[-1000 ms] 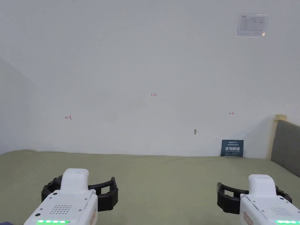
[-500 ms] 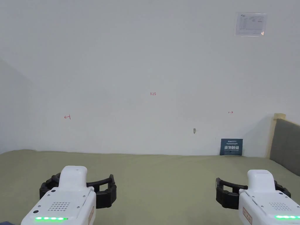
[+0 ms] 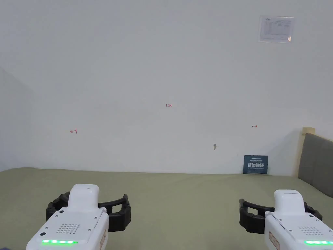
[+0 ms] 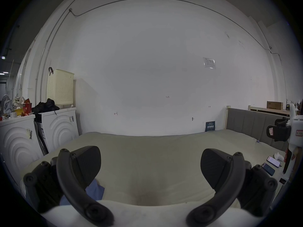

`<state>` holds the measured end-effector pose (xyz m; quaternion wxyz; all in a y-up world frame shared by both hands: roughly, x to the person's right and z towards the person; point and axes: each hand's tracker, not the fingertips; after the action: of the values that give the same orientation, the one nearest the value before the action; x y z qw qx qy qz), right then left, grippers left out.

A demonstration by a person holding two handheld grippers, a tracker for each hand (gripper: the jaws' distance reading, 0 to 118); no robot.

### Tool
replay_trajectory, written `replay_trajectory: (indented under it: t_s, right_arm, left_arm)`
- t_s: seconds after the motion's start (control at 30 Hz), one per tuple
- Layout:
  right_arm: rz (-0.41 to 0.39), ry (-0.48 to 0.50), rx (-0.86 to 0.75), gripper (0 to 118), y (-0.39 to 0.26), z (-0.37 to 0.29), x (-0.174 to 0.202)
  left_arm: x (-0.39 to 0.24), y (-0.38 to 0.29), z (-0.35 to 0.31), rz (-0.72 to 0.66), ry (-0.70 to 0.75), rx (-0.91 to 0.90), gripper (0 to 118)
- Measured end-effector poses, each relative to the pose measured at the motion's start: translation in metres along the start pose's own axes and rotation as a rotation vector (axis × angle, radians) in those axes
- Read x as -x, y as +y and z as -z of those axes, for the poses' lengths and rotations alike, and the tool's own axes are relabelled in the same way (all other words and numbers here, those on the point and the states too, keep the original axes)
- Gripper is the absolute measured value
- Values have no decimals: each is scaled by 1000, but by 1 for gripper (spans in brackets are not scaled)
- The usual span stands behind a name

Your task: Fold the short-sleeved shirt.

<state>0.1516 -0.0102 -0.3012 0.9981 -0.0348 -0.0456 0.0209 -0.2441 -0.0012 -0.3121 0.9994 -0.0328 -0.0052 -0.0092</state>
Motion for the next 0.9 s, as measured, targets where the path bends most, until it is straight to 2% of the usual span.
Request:
replay_trajectory:
  t_s: [0.9]
  right_arm:
    - [2,-10,7,118,0,1,-1]
  left_arm:
    - [4,-2,1,-32,16,3,118]
